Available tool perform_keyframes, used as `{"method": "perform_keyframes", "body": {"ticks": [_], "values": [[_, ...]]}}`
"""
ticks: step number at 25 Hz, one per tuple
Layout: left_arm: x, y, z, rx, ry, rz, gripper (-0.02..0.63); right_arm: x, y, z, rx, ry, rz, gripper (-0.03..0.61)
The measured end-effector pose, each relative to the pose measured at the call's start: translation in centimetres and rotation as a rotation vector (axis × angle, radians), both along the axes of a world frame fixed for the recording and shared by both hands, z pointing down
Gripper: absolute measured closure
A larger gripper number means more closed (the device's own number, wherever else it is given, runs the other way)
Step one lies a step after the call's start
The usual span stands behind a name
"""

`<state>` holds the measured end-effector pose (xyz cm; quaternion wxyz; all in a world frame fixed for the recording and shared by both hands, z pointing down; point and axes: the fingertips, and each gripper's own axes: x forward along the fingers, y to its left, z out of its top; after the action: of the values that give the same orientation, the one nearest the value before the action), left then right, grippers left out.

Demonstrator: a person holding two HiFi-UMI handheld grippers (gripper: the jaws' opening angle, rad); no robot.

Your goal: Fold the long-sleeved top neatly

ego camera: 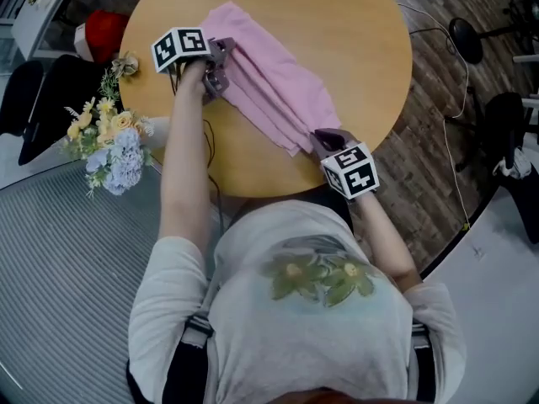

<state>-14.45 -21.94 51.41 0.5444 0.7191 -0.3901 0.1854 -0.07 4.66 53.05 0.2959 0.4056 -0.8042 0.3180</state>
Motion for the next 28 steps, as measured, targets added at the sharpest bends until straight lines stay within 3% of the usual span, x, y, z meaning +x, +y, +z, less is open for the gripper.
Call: {"method": "perform_keyframes", "body": {"ticks": [3,5,6,7,10,11,13,14,17,19,22,26,28], "values": [[0.9,0.2,-6.5,0.289,0.305,0.029,0.583,1.0,-0.1,-3.2,0.138,0.005,0.088,0.54],[-0.9,1.4,-7.4,0.372,0.445,-0.012,0.583,0.3,0.7,-4.2,0.202,0.011,0.1,0.54],[-2.4,2.0,-5.9,0.359,0.443,-0.041,0.583,-0.5,1.3,-3.9,0.211,0.016,0.089,0.54],[-4.0,2.7,-3.2,0.318,0.382,-0.064,0.583,-1.6,2.1,-2.8,0.201,0.025,0.067,0.54],[-8.1,5.7,5.9,0.147,0.098,-0.082,0.537,-5.4,4.7,2.4,0.109,0.088,-0.037,0.538],[-8.8,6.4,7.2,0.118,0.063,-0.09,0.517,-6.4,5.5,3.7,0.074,0.104,-0.071,0.538],[-9.4,6.9,7.2,0.117,0.091,-0.125,0.5,-7.4,6.4,4.5,0.02,0.091,-0.093,0.425],[-9.6,6.6,6.5,0.132,0.115,-0.152,0.499,-7.4,6.4,4.2,0.008,0.072,-0.079,0.403],[-10.8,5.2,4.7,0.164,0.133,-0.254,0.499,-5.7,5.9,2.7,0.013,0.017,0.024,0.403],[-10.6,4.2,4.1,0.164,0.115,-0.272,0.499,-3.7,5.5,1.9,-0.008,-0.049,0.158,0.403],[-8.7,3.4,4.8,0.15,0.035,-0.162,0.499,-1.0,5.6,2.8,-0.116,-0.145,0.348,0.403],[-6.1,3.6,8.0,0.107,-0.164,0.048,0.5,-1.5,6.4,6.0,-0.309,-0.257,0.434,0.403],[-5.5,3.7,8.5,0.115,-0.246,0.126,0.548,-2.4,6.4,6.7,-0.355,-0.306,0.454,0.412]]}}
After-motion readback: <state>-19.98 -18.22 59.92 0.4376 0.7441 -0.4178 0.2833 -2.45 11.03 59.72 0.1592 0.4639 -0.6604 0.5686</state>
